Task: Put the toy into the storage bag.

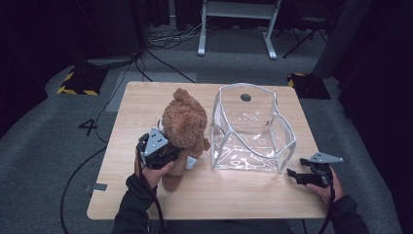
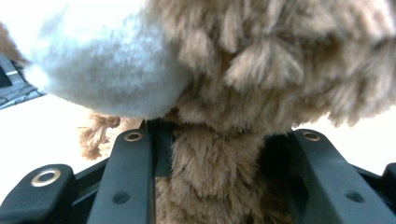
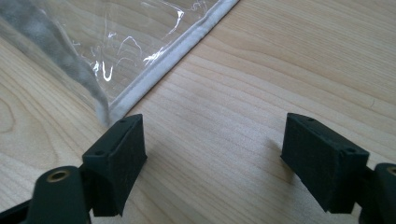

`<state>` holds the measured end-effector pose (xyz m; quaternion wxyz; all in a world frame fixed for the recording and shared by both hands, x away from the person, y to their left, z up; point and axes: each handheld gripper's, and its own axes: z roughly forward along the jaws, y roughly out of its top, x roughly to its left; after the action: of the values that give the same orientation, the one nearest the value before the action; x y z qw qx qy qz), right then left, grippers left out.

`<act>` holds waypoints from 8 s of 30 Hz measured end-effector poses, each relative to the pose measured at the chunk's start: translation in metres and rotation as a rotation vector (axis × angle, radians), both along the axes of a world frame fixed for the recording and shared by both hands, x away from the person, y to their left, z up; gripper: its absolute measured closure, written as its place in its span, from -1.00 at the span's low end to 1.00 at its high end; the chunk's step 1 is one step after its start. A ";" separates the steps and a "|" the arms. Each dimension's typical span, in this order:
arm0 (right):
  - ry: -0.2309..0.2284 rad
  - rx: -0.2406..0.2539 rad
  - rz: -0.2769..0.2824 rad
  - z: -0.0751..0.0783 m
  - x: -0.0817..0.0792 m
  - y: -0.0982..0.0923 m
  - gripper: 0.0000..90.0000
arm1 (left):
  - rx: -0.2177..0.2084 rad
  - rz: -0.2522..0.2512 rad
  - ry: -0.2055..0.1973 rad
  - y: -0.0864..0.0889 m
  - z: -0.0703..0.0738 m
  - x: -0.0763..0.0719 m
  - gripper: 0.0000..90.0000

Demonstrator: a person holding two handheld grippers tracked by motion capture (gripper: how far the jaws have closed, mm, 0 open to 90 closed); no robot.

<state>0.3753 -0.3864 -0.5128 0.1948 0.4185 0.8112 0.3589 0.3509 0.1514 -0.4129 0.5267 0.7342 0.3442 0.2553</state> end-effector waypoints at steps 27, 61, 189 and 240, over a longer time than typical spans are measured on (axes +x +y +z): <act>0.000 0.000 0.000 0.000 0.000 0.000 -0.53 | -0.072 -0.018 -0.097 -0.004 0.051 0.002 0.30; 0.001 0.001 0.000 0.000 0.000 0.000 -0.53 | -0.134 -0.099 -0.202 -0.041 0.116 0.022 0.29; -0.002 -0.001 0.020 0.000 -0.001 0.000 -0.48 | 0.475 -0.349 0.287 -0.208 0.078 0.108 -0.25; -0.002 -0.001 0.019 0.000 -0.001 0.000 -0.48 | 0.371 -0.356 0.262 -0.184 0.080 0.092 -0.48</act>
<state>0.3744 -0.3867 -0.5125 0.1924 0.4105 0.8152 0.3606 0.4434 -0.0328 -0.3325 0.3712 0.8935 0.2223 0.1203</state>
